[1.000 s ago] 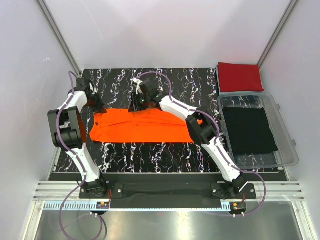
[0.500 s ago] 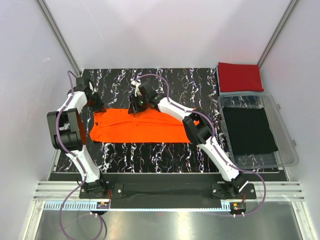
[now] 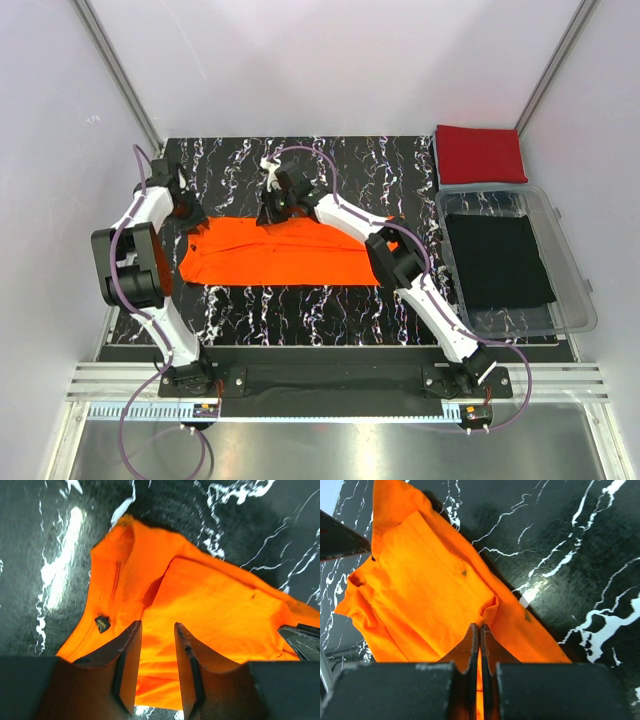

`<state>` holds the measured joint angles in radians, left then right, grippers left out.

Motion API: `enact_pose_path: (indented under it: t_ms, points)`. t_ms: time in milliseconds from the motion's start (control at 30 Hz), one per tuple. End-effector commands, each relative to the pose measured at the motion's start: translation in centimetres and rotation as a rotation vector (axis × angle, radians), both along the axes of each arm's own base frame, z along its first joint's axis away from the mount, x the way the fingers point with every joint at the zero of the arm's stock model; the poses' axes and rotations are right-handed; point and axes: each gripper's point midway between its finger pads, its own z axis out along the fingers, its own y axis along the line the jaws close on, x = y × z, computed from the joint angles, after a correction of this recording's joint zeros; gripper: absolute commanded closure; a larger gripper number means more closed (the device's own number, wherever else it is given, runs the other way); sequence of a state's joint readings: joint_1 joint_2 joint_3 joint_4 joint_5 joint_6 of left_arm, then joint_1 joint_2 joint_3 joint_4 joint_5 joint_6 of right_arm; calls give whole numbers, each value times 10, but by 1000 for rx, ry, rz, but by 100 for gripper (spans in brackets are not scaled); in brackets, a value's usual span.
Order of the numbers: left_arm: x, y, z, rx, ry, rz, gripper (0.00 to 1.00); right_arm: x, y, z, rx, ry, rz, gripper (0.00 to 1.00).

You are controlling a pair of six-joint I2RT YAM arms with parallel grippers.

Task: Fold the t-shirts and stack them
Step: Fold the tshirt

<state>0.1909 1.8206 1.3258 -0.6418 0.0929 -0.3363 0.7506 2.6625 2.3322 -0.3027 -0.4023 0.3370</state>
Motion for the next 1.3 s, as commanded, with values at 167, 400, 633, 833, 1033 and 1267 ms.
enact_pose_path:
  t_ms: [167,400,633,833,1033,1267]
  points:
    - [-20,4,0,18,42,30,63,-9,8,32,26,-51,28,100]
    - [-9,-1,-4,-2,29,-23,60,-12,10,41,42,-41,28,100]
    - [21,-3,21,-18,-91,-73,57,-16,10,42,36,-48,41,100]
    - [31,-2,11,-51,-86,-107,60,-16,8,41,30,-55,46,100]
    - [36,3,1,-71,-89,-110,60,-15,10,45,36,-69,51,100]
    - [42,-11,4,-147,-130,-130,63,-13,10,46,35,-84,53,100]
